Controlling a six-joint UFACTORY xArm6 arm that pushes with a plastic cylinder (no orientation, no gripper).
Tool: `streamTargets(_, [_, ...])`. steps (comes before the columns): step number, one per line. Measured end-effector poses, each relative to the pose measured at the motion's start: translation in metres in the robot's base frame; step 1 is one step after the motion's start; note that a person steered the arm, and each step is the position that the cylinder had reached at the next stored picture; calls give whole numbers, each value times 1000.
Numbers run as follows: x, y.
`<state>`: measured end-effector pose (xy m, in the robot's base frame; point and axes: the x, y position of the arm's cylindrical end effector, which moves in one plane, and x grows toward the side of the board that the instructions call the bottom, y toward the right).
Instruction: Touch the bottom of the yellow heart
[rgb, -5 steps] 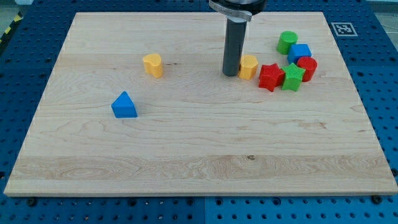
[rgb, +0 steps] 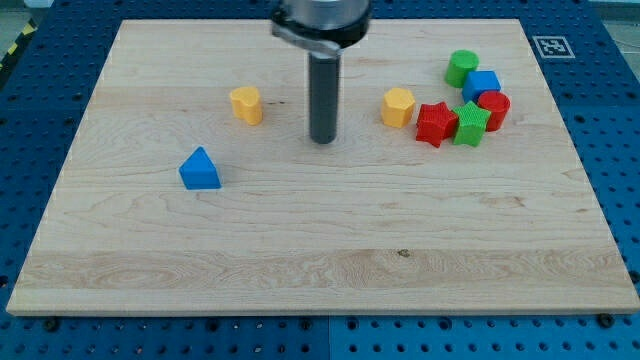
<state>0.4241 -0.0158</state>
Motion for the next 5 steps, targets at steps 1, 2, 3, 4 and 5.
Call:
streamTargets(1, [11, -39])
streamTargets(2, [12, -50])
streamTargets(3, [0, -66])
streamTargets(4, [-18, -76])
streamTargets(5, [-19, -77])
